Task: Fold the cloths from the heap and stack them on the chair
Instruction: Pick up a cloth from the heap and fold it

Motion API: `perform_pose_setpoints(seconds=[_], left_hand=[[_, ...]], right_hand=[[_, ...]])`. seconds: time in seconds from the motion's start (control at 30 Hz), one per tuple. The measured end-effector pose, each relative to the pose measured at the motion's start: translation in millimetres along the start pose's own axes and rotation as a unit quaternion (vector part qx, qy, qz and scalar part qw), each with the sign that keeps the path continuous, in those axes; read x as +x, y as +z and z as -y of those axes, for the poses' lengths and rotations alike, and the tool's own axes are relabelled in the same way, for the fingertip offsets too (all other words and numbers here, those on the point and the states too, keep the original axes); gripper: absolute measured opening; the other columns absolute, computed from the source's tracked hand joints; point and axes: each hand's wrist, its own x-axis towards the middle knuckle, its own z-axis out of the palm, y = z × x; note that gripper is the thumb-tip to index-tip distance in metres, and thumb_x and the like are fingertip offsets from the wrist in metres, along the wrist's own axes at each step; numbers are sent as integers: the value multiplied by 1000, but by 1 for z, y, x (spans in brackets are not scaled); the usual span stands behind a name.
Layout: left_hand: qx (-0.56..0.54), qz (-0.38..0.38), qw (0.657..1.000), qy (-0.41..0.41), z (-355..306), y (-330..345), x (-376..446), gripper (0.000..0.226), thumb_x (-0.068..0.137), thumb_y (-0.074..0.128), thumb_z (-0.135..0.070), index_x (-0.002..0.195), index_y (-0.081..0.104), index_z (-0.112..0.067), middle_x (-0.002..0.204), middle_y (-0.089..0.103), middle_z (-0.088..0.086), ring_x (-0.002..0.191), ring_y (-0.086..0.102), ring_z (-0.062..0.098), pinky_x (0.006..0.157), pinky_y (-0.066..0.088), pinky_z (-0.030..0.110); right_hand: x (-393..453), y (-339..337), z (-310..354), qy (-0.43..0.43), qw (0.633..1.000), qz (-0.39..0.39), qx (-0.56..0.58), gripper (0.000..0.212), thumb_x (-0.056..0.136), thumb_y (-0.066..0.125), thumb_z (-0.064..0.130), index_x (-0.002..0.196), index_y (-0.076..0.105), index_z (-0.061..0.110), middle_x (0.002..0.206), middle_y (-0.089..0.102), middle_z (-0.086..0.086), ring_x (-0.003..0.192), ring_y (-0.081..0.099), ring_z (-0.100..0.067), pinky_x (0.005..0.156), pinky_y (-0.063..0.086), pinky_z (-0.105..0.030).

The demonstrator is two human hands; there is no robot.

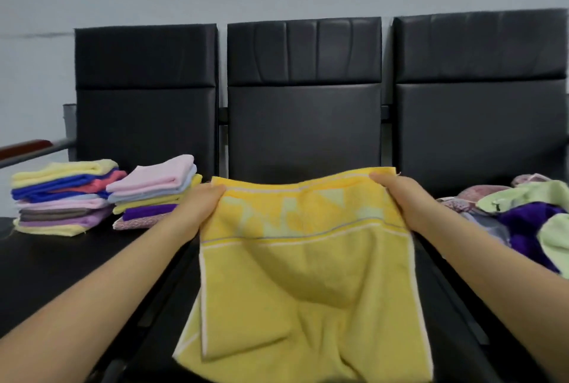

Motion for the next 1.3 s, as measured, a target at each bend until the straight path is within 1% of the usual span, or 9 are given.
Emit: perform_pose_setpoints(seconds=[0.1,0.3,0.5,0.77,0.83,0.9,0.97,1.17,1.3], left_hand=[[134,-28,991,2,21,20,25,31,99,46,-23,114,64,-2,117,61,15,113,55,33,84,39,31],[243,-42,969,20,88,53,55,29,94,48,-21,67,53,-12,79,59,10,88,59,35,61,34,32],[360,-69,924,105,106,65,63,20,96,45,-23,86,55,-9,103,57,15,105,50,38,68,36,36],[181,-112,975,62,97,61,75,27,96,48,-28,77,60,-13,77,62,4,81,58,30,66,43,38],[203,-115,972,38,96,63,81,26,95,47,-30,82,65,-16,85,65,4,86,59,30,69,47,37],[250,-88,964,16,98,65,86,22,91,48,-33,93,68,-25,98,67,3,97,59,31,78,51,38],[293,-54,955,10,98,67,87,18,87,54,-33,97,68,-30,102,66,0,100,59,29,76,49,33],[230,-1,973,5,92,64,79,24,79,67,-35,76,63,-11,81,66,4,82,62,24,66,46,33],[324,45,945,23,89,59,65,21,84,62,-43,87,55,-23,83,57,-8,85,56,18,76,47,33]], right_hand=[[39,11,-37,-26,987,-70,-141,21,87,67,21,92,65,1,93,65,-18,86,63,-31,78,52,-41],[79,13,-100,-69,889,-69,-448,41,90,62,25,56,41,15,58,45,-2,62,47,-22,48,28,-30],[92,8,-112,-104,837,-61,-533,17,93,56,35,94,63,19,112,50,-7,114,47,-30,79,42,-36],[92,21,-105,-208,881,-128,-405,23,95,55,30,73,53,24,99,55,-2,94,54,-25,70,35,-33],[98,25,-107,-172,872,-113,-444,12,94,55,30,91,62,20,109,55,-7,106,52,-29,75,39,-35],[104,25,-114,-109,844,-85,-519,36,93,57,34,125,58,19,128,52,-9,122,44,-30,92,41,-38],[106,23,-118,-83,848,-79,-517,47,91,60,36,134,50,20,131,52,-9,124,45,-29,95,40,-37],[101,6,-109,-105,901,26,-420,34,89,65,28,122,61,24,112,63,3,107,58,-18,86,47,-30],[91,2,-102,-55,910,40,-408,13,86,69,28,94,65,18,96,67,0,93,64,-18,81,53,-33]])
